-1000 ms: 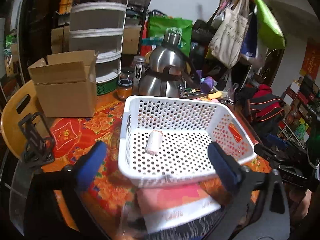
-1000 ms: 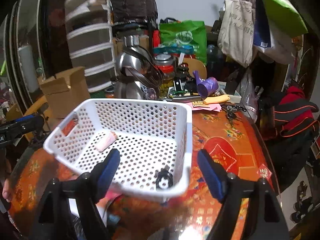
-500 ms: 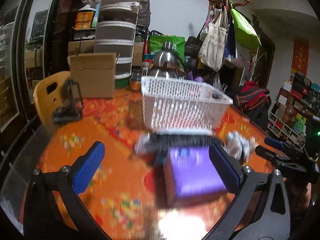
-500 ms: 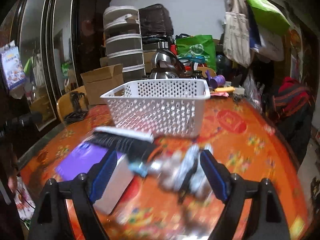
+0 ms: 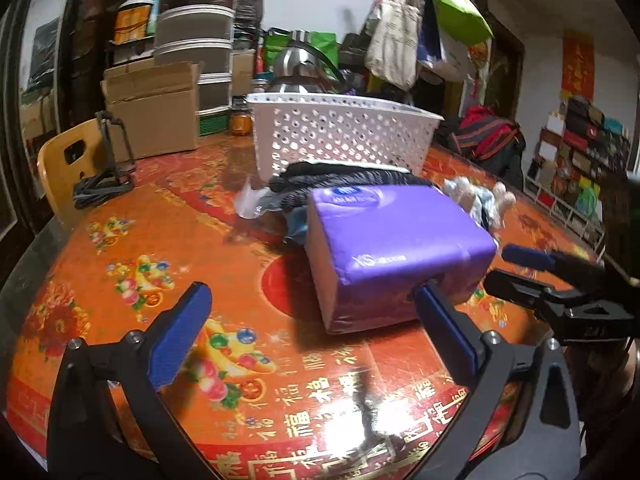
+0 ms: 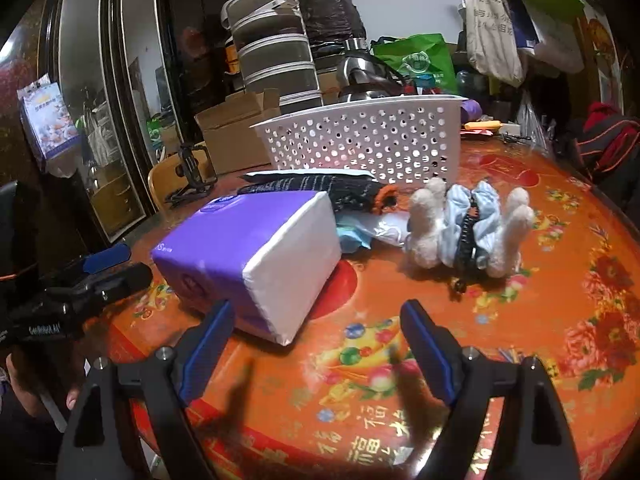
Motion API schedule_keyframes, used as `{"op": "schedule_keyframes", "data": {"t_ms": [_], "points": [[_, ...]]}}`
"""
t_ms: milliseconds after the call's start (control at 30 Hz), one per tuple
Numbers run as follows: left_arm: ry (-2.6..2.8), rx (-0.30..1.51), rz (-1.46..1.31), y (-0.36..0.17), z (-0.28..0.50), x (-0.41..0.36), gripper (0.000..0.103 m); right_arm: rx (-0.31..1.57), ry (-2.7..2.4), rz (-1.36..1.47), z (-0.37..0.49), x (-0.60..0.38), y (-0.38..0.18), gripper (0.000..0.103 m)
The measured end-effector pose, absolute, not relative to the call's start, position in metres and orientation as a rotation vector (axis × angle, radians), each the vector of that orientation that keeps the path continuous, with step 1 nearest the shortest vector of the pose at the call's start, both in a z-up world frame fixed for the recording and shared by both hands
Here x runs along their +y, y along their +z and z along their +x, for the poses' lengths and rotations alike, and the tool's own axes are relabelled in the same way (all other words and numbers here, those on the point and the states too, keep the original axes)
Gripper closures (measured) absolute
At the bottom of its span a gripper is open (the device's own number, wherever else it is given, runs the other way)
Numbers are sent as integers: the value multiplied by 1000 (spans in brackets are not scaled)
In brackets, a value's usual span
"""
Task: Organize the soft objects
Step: 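Move both tools to the purple tissue pack and grip it from opposite ends, then lift the purple tissue pack with both tools and release it into the basket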
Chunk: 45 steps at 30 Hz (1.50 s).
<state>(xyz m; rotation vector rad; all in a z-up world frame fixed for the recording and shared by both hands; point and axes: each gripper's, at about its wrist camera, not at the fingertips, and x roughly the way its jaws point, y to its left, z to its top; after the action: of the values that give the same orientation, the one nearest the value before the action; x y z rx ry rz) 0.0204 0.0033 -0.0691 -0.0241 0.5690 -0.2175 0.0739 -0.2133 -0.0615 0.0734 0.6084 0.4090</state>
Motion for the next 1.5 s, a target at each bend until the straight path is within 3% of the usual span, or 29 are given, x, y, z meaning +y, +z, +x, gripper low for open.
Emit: {"op": "schedule_keyframes", "data": {"t_ms": [133,333,567,700,933,1500], "points": [[-248,596,-7,-75,28,-7,19,606,424,61,77,-207,-61,24],[-302,614,-14,-72,44,-17,31,604,470,46,81,-196,-56,41],[-386,630,-60,-74,54,-22,43,616,510,33,87,-188,-51,49],[-413,637,-71,-75,58,-24,44,640,553,27,93,-182,-54,57],[-419,646,-96,-75,57,-23,51,638,551,6,92,-180,-55,59],[-363,616,-49,-53,34,-36,52,597,515,-33,75,-181,-45,62]]}}
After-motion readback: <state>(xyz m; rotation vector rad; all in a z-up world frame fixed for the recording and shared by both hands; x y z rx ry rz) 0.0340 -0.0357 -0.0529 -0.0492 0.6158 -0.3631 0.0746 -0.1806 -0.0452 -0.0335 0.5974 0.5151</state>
